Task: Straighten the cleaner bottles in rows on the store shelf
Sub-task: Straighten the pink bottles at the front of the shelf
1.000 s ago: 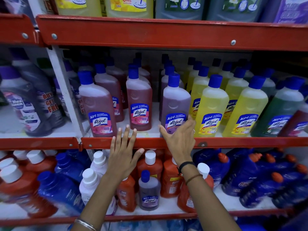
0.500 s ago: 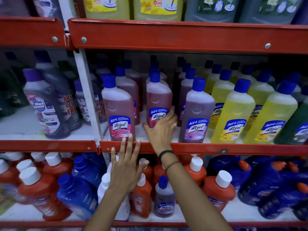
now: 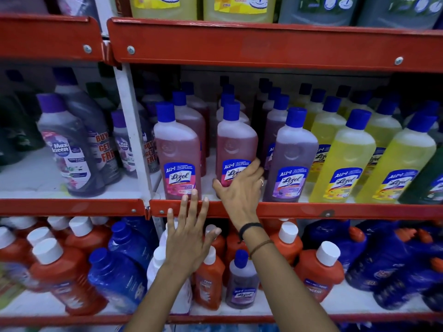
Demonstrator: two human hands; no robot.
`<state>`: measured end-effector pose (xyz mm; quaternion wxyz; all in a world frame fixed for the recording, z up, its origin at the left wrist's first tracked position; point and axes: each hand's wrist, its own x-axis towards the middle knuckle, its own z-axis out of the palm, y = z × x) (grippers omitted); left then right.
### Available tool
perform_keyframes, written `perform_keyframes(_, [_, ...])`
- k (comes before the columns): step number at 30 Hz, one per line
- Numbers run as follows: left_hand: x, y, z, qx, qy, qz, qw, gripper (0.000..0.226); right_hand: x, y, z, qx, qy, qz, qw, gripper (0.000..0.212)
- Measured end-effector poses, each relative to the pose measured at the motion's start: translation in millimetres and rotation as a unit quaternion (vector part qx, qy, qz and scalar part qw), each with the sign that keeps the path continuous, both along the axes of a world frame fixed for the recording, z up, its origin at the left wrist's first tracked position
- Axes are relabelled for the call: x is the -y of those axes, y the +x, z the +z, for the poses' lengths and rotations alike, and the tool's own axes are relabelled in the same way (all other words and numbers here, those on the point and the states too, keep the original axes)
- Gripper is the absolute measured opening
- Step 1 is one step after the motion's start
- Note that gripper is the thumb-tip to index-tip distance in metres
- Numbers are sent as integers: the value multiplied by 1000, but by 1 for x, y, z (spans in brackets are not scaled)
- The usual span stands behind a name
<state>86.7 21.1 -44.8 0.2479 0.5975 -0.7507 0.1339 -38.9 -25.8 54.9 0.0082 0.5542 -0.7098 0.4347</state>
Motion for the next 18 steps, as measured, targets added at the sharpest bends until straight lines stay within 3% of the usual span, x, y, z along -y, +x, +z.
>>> perform_keyframes(8, [-4,-1,8,2,43,1,999,69,-20,-1,-5,8,-2,13,1000,111])
perform_keyframes(12, [-11,-8,14,-18,54,-7,998,73,-25,-9,-11,60,-45,70,995,107])
perform_keyframes(15, [-22,-24,27,-134,45,-80,987,75,-37,-24,-21,169,-98,180,964,95])
perform_keyframes(18, [-24,-38,46,-275,75,-196,938,75,-41,-39,-25,288,-104,256,917,79])
